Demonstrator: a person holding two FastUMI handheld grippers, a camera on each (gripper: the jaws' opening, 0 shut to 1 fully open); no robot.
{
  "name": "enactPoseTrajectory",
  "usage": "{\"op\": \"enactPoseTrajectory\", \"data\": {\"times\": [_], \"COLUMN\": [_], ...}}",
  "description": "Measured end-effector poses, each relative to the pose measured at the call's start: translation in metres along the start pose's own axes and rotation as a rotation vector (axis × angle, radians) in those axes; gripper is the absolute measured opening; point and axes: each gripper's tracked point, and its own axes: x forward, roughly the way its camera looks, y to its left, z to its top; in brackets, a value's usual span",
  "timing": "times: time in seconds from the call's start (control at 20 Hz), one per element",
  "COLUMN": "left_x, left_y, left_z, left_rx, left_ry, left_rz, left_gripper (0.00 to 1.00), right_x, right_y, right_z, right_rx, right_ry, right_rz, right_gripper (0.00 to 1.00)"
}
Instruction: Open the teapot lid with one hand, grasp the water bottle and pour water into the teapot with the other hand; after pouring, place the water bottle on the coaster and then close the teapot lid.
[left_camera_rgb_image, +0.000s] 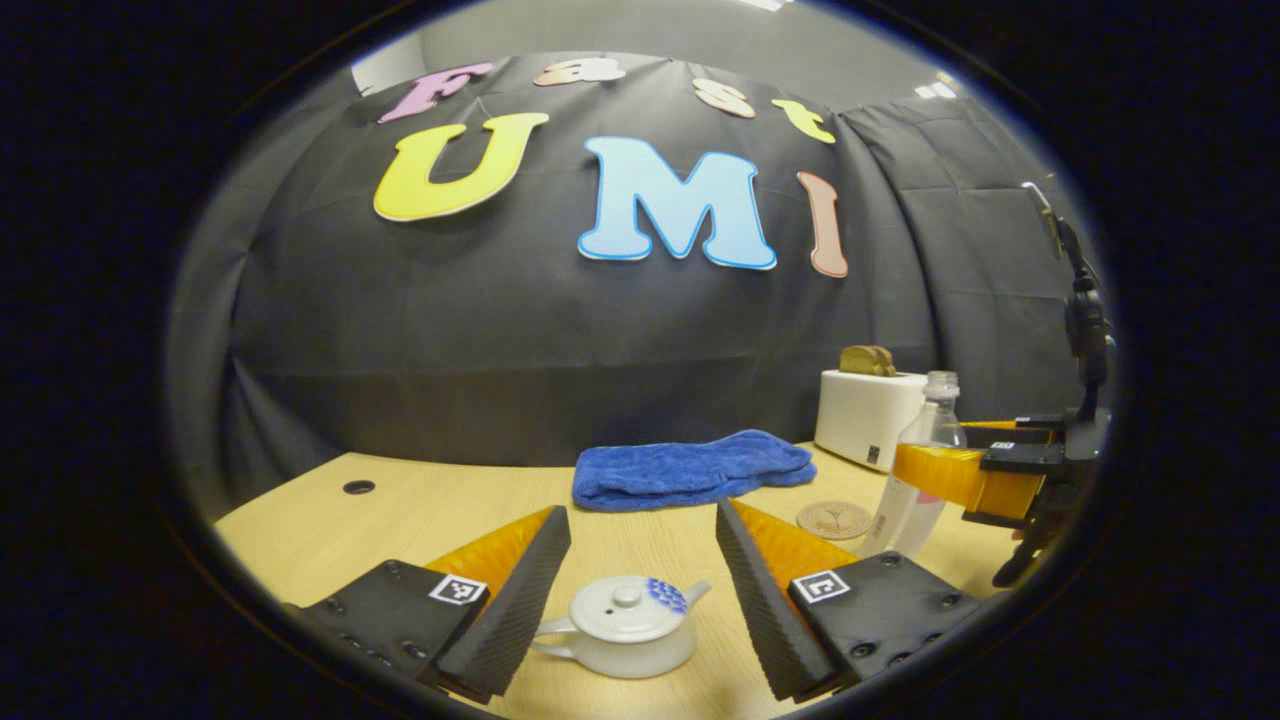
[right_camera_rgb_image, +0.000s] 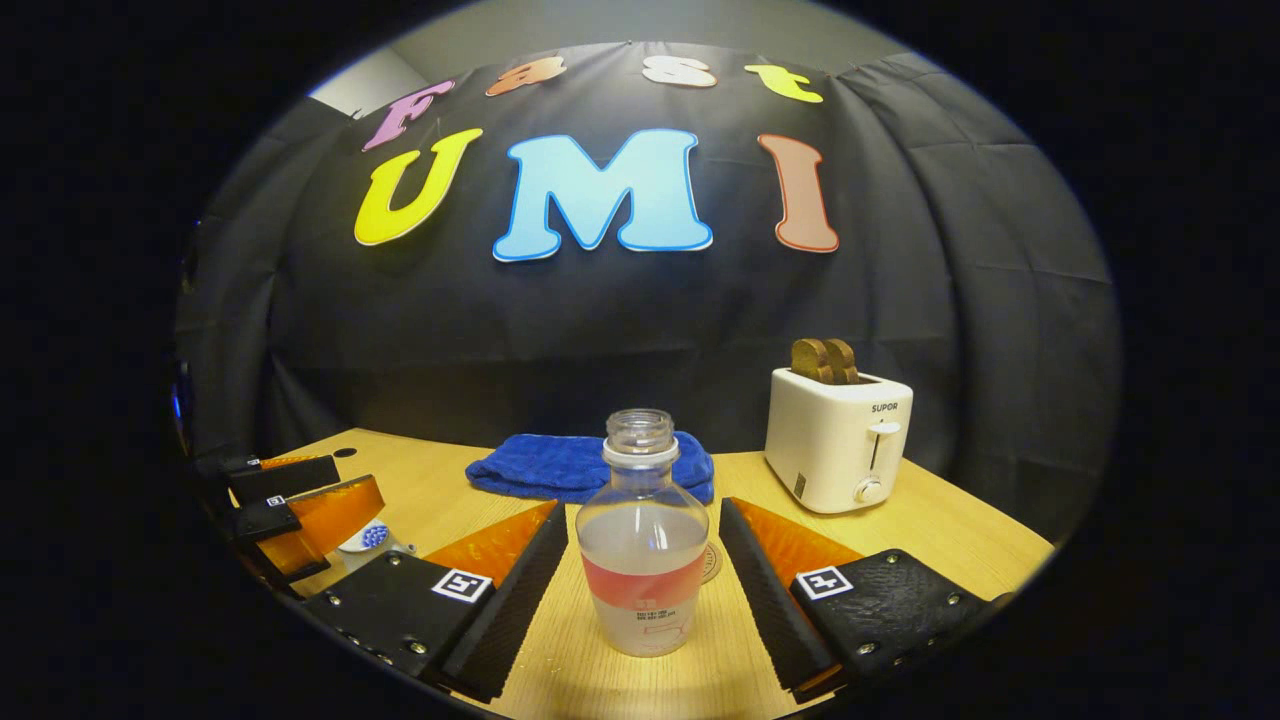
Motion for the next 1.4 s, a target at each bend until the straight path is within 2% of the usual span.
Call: {"op": "enactPoseTrajectory", "data": {"times": [0.5,0.8,0.9,0.95,1.1,1.2,1.25,1.3,1.35,1.4], "left_x": [0.009,0.005,0.006,0.007,0.006,0.005,0.005,0.004,0.004,0.004], "left_y": [0.001,0.005,0.005,0.005,0.006,0.008,0.007,0.006,0.005,0.005], "left_z": [-0.028,-0.028,-0.028,-0.028,-0.030,-0.031,-0.032,-0.031,-0.032,-0.032], "left_rx": [-0.051,-0.044,-0.049,-0.048,-0.037,-0.028,-0.025,-0.025,-0.024,-0.023], "left_ry": [0.058,0.065,0.064,0.065,0.074,0.082,0.086,0.087,0.089,0.090], "left_rz": [-0.022,-0.010,-0.014,-0.015,-0.009,0.002,0.002,-0.002,-0.005,-0.006], "left_gripper": [0.94,0.93,0.80,0.70,0.65,0.47,0.41,0.40,0.48,0.41], "right_x": [0.010,0.013,0.013,0.014,0.014,0.014,0.014,0.013,0.014,0.014], "right_y": [-0.006,-0.006,-0.004,-0.003,-0.001,-0.001,-0.001,-0.002,-0.001,-0.001], "right_z": [-0.019,-0.032,-0.036,-0.038,-0.043,-0.046,-0.049,-0.049,-0.051,-0.052], "right_rx": [-0.034,0.028,0.026,0.018,0.003,-0.001,-0.002,-0.001,0.000,0.002], "right_ry": [0.047,0.097,0.108,0.111,0.122,0.131,0.135,0.139,0.144,0.151], "right_rz": [-0.002,0.023,0.027,0.026,0.026,0.023,0.023,0.022,0.024,0.026], "right_gripper": [0.95,0.95,0.95,0.95,0.95,0.95,0.95,0.95,0.95,0.95]}}
